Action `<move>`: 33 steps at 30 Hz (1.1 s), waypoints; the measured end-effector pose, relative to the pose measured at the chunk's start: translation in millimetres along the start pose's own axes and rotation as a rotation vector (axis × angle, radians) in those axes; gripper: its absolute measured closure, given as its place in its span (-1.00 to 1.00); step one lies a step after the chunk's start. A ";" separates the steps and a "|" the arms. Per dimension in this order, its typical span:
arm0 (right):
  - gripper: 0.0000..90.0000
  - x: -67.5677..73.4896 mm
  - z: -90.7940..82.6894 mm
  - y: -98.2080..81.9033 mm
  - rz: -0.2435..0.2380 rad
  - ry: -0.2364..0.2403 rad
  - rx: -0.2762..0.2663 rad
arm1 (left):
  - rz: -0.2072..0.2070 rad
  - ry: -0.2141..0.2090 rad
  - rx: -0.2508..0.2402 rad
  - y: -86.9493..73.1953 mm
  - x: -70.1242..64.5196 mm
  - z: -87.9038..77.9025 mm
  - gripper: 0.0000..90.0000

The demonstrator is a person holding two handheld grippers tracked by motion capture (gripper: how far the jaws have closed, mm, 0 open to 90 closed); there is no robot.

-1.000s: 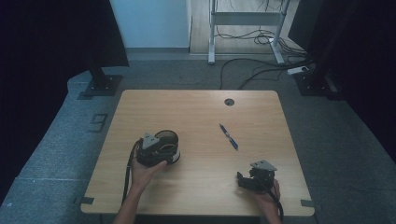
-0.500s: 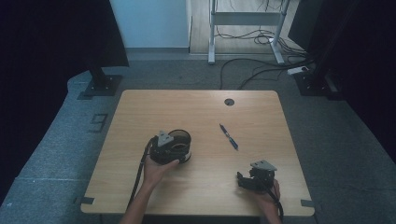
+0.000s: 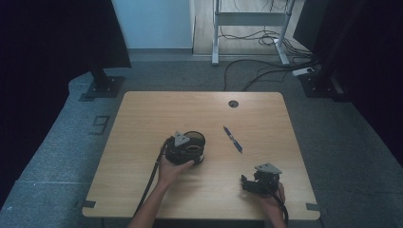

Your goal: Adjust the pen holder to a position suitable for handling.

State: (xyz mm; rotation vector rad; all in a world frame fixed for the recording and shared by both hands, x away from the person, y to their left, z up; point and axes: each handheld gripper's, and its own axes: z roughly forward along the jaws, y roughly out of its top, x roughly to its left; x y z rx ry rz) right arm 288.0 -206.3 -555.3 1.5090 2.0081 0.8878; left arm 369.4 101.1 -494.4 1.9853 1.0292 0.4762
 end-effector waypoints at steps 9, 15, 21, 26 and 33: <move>-0.79 0.0 0.0 0.0 0.000 0.001 0.000 | 0.013 -0.009 0.006 -2.1 -6.4 13.4 -0.77; -0.78 0.0 -0.1 -0.1 0.000 0.000 -0.001 | 0.017 -0.004 0.000 -3.2 -7.7 16.6 -0.79; -0.78 0.0 -0.1 -0.1 0.000 0.001 -0.001 | 0.013 -0.008 -0.020 -3.0 -9.4 11.2 -0.97; -0.78 0.1 0.0 -0.1 0.000 0.001 -0.002 | 0.009 -0.021 -0.026 -6.0 -7.5 2.9 -1.00; -0.78 0.1 0.0 -0.1 0.000 0.001 -0.002 | 0.016 -0.033 -0.038 -15.2 -2.7 -18.1 -0.99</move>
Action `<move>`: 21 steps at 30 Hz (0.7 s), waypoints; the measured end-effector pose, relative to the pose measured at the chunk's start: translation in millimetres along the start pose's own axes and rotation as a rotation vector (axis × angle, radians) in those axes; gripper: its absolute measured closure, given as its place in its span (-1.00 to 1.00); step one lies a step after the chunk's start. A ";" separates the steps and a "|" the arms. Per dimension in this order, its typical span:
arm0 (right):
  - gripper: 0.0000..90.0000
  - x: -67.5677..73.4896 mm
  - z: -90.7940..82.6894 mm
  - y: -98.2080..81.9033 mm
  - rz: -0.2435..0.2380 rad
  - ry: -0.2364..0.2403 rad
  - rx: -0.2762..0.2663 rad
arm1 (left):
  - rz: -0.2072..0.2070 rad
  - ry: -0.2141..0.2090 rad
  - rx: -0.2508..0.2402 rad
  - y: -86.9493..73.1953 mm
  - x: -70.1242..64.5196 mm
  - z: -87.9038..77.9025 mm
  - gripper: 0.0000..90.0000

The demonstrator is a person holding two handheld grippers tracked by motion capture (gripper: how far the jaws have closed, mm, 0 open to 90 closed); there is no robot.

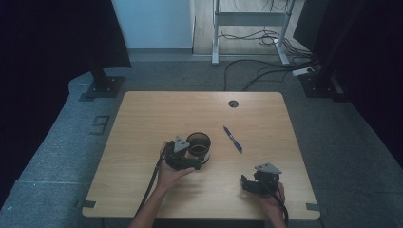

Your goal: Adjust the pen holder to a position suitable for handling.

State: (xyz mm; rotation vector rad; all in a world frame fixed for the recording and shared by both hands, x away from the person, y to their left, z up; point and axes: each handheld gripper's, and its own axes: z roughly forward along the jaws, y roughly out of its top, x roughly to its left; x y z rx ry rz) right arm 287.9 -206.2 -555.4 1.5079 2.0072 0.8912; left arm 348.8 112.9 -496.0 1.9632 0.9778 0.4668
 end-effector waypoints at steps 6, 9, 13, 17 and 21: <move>-0.78 0.0 0.0 0.0 0.001 -0.001 -0.001 | 0.012 -0.011 -0.003 -12.0 2.4 -16.6 -0.98; -0.77 0.0 -0.1 -0.1 0.001 -0.002 -0.001 | 0.008 -0.013 0.005 -20.1 4.7 -25.2 -0.97; -0.77 0.0 -0.1 -0.1 0.002 -0.002 -0.002 | 0.003 -0.012 0.009 -25.3 6.3 -32.1 -0.95; -0.77 0.0 -0.2 -0.1 0.002 -0.002 -0.001 | -0.004 -0.003 0.015 -32.8 8.1 -42.2 -0.91; -0.77 0.0 -0.2 -0.1 0.002 -0.003 -0.002 | -0.015 0.009 0.021 -42.2 11.3 -50.7 -0.88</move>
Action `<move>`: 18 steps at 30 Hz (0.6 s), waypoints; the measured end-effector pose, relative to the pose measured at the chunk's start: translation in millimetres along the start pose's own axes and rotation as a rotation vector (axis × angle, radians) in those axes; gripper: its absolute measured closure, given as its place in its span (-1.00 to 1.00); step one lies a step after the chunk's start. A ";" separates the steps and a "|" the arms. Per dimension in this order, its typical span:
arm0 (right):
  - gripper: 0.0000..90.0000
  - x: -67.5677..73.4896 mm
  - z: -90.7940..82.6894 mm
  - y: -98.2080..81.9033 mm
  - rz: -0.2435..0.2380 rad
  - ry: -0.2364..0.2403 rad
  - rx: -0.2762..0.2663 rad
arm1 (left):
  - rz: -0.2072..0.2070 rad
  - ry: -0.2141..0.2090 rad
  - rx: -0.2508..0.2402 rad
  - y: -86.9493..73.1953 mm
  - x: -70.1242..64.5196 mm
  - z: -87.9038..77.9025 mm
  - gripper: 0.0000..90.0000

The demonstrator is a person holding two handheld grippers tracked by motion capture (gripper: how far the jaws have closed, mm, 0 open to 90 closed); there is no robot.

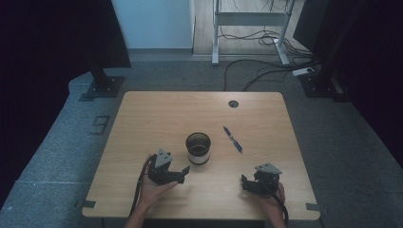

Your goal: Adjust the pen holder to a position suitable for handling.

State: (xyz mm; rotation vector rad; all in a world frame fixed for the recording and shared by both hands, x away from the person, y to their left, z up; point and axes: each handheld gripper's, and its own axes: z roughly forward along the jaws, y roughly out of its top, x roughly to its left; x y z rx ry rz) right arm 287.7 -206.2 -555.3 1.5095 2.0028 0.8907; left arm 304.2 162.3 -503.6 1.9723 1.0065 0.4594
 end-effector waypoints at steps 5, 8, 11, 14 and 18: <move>-0.76 0.0 0.0 0.0 0.000 -0.001 0.000 | -0.026 0.026 0.019 -13.1 8.6 -5.3 -0.87; -0.76 0.0 0.0 0.0 0.000 -0.002 -0.001 | -0.044 0.037 0.029 -21.5 14.3 -6.6 -0.84; -0.76 0.0 0.0 0.0 0.000 -0.002 -0.001 | -0.053 0.046 0.044 -29.2 18.2 -7.5 -0.82; -0.76 0.0 0.0 0.0 0.000 -0.003 -0.001 | -0.071 0.045 0.056 -37.2 21.7 -9.0 -0.75; -0.75 0.0 0.0 0.0 0.000 -0.002 -0.001 | -0.073 0.056 0.061 -40.8 24.1 -9.6 -0.70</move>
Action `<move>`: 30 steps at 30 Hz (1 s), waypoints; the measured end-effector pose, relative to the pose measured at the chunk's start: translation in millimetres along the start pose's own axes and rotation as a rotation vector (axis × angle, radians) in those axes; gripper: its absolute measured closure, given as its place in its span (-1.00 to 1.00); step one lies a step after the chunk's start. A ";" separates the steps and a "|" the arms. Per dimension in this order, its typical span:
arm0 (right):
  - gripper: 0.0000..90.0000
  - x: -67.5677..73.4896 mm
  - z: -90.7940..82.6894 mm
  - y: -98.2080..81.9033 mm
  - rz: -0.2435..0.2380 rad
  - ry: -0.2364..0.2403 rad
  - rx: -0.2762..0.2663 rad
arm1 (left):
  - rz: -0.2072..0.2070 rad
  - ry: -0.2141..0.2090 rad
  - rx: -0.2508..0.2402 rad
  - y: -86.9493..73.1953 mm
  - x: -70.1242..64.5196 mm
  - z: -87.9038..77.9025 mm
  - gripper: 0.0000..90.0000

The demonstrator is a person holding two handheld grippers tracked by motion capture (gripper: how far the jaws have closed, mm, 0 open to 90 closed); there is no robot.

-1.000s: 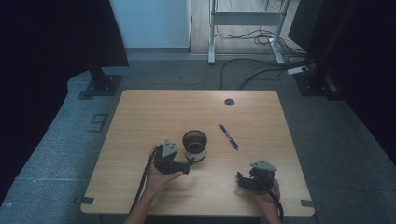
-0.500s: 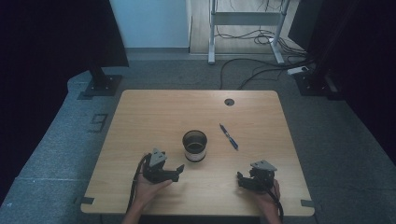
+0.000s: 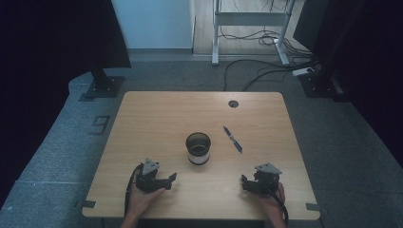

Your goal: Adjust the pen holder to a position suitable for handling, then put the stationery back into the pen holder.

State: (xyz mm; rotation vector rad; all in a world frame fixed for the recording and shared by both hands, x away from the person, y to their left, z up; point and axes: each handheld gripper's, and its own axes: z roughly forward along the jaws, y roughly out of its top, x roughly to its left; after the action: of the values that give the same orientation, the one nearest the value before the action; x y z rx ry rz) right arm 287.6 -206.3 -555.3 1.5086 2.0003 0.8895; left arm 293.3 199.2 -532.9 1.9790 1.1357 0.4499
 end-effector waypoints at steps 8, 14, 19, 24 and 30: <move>-0.76 0.0 0.0 0.1 0.000 -0.001 0.000 | 0.013 -0.001 0.018 -3.2 -0.5 4.0 -0.68; -0.70 -0.2 -0.1 0.3 -0.003 0.003 -0.005 | 0.008 -0.004 0.023 -5.0 0.8 4.4 -0.68; -0.62 -0.3 -0.9 0.8 -0.008 0.016 -0.005 | 0.014 -0.012 0.027 -4.8 0.8 4.9 -0.67; -0.60 -3.3 -1.3 4.3 -0.008 0.041 -0.006 | 0.009 -0.013 0.021 -3.9 5.0 3.0 -0.67; -0.50 -3.1 -1.5 16.3 0.000 0.058 -0.034 | 0.011 -0.018 0.019 -3.7 2.2 2.2 -0.67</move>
State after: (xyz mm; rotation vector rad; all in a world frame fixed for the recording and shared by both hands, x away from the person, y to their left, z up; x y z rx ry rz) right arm 298.0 -206.6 -542.3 1.4797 2.0156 0.9729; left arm 293.8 201.0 -537.3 2.0025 1.1225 0.4273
